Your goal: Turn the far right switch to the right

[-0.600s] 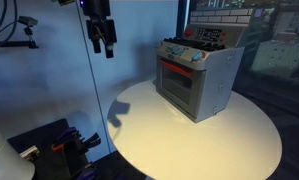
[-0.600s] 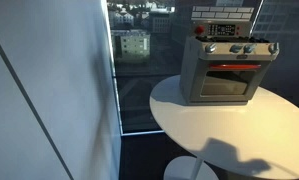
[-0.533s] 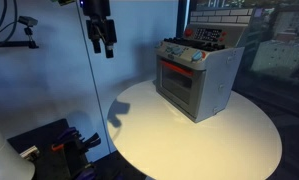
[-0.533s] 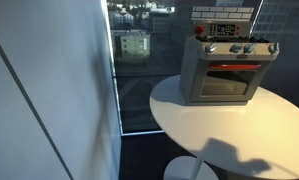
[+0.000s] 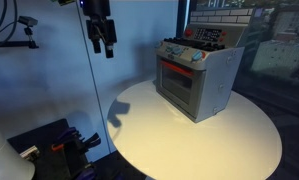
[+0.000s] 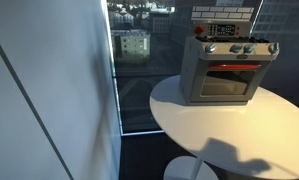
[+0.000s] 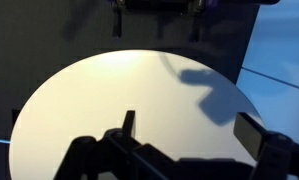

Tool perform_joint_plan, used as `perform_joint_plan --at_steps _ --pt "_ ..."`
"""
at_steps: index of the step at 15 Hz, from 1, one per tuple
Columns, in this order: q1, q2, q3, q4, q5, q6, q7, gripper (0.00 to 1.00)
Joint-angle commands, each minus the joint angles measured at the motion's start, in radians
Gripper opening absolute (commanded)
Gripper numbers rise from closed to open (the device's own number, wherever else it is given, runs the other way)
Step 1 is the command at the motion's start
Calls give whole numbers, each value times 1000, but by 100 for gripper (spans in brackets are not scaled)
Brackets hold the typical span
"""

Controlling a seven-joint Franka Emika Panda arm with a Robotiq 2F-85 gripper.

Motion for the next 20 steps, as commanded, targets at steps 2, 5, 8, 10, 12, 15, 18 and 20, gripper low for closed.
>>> perform_joint_plan --at_steps 2,5,8,10,12,15,18,20 --pt "2 0 -1 2 -1 -2 1 100" --pt "2 0 -1 2 -1 -2 1 100" --pt "2 0 -1 2 -1 -2 1 100" --pt "-3 15 -1 17 -3 4 10 100" --pt "-8 31 -1 36 -6 12 17 100" --pt "-13 58 -7 70 -1 26 17 100" --pt "-19 99 -13 123 2 40 19 100" --pt "-25 129 -15 163 1 52 26 100"
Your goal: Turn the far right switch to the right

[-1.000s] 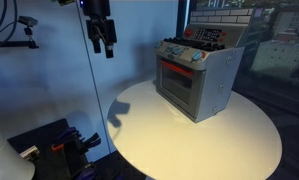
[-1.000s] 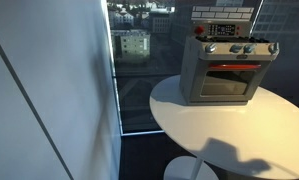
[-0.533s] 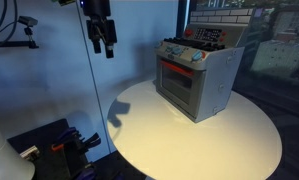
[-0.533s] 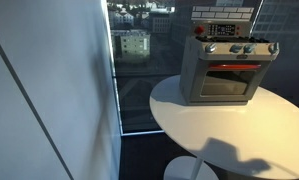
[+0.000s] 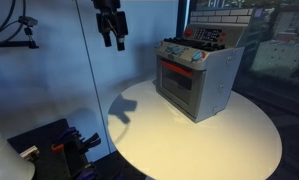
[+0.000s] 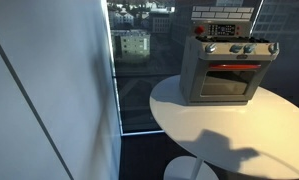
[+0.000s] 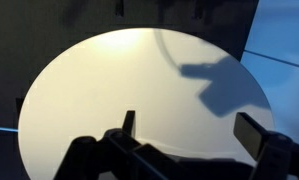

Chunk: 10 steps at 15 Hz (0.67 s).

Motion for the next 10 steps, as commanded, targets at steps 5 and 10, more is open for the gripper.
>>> perform_joint_plan --at_steps 5,10 --pt "-29 146 -5 178 -4 74 67 100" --pt "-58 209 -9 233 -29 207 110 100"
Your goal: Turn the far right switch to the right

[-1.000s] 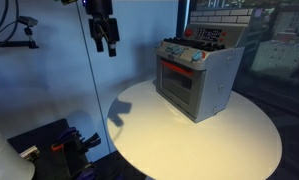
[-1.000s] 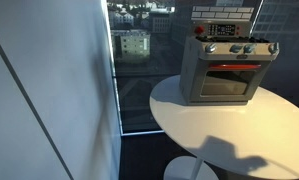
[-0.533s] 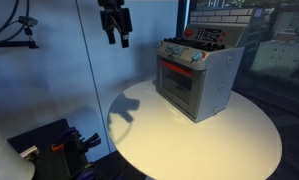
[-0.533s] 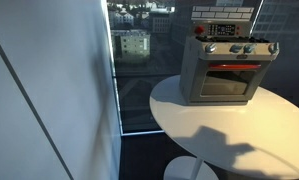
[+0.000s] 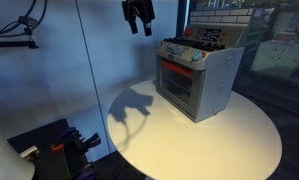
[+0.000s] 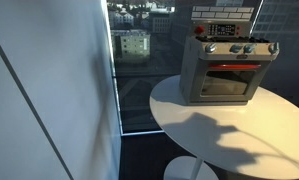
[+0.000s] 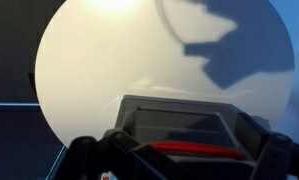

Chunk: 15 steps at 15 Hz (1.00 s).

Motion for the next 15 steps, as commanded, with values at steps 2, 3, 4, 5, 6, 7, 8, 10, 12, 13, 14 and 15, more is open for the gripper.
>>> perform_joint_plan --at_steps 2,3,4,5,6,7,8,10,12,13,14,15 --pt "-28 59 -11 53 -40 115 38 100" --pt "-35 64 -15 49 -50 152 36 100" --pt "-42 69 -19 46 -59 181 38 100" --pt "-48 75 -26 45 -63 206 40 100" --pt "-53 81 -31 42 -62 228 41 100" --pt "-59 87 -38 40 -59 248 41 100" --pt "-63 93 -45 39 -55 262 39 100" --pt "-71 105 -56 40 -53 282 41 100" --pt "-62 95 -60 26 -40 272 18 100" --pt "-63 98 -62 25 -40 274 18 100" --pt "-63 99 -62 24 -40 274 18 100" --pt "-62 99 -62 24 -40 274 18 100"
